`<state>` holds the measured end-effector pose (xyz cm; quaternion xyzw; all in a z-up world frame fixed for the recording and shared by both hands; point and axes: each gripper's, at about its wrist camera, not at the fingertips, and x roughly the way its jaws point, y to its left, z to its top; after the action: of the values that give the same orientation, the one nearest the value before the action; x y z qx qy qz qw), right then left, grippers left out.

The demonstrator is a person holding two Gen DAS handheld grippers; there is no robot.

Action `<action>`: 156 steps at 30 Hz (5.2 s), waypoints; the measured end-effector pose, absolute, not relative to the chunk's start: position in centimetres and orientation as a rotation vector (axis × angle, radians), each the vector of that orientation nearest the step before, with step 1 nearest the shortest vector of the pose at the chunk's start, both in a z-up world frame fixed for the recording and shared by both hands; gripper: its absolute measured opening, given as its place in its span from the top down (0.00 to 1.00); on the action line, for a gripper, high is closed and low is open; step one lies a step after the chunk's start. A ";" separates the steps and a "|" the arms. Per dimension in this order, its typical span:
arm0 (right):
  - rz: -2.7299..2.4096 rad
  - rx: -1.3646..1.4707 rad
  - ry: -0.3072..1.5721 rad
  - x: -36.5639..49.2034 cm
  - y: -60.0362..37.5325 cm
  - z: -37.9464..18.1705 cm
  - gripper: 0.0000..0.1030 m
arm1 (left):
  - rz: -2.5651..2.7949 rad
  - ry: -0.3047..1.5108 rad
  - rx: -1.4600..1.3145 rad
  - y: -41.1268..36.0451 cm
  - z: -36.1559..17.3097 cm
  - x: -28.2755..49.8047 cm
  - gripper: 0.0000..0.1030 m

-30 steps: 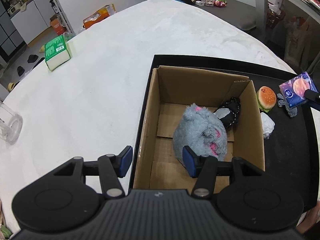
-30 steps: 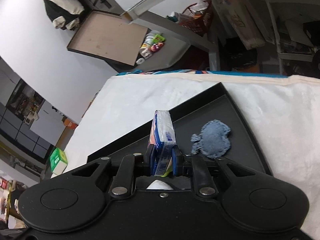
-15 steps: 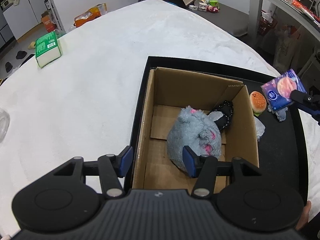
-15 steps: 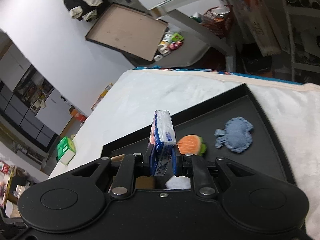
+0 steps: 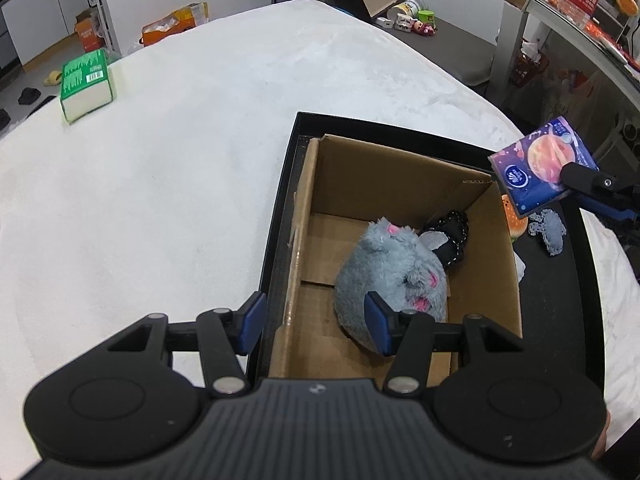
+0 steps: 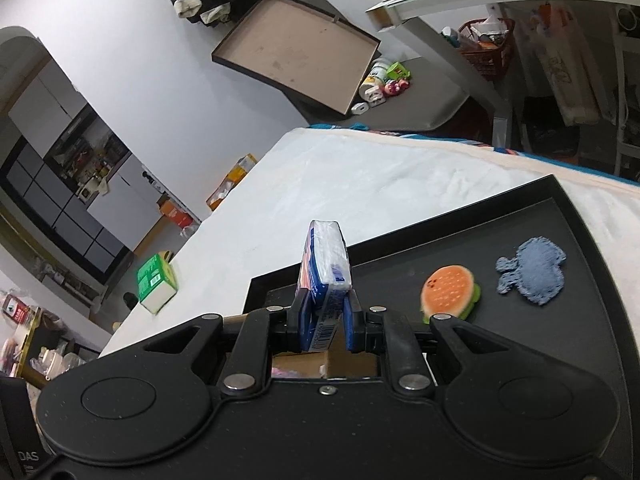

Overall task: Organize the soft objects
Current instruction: 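Carry the juice carton into the box with the right tool and release, then grasp the blue denim plush on the tray with the right tool, then carry the denim plush into the box and open the right tool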

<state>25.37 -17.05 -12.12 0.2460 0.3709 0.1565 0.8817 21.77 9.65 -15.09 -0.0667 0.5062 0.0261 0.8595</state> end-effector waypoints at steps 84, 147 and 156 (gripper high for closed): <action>0.168 0.371 1.071 35.4 -26.3 -19.1 0.31 | 0.243 1.104 -0.018 5.9 -16.4 25.4 0.27; 0.308 0.276 1.012 32.4 -23.6 -16.1 0.78 | 0.221 1.081 -0.115 9.2 -14.8 21.9 0.27; 0.381 0.246 0.974 30.5 -20.3 -13.2 0.78 | 0.175 1.069 -0.131 10.1 -14.9 20.6 0.27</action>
<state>30.52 -20.30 -13.17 0.1171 0.4638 0.1815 0.8592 20.58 10.06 -14.92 -0.0624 0.5083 0.0833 0.8549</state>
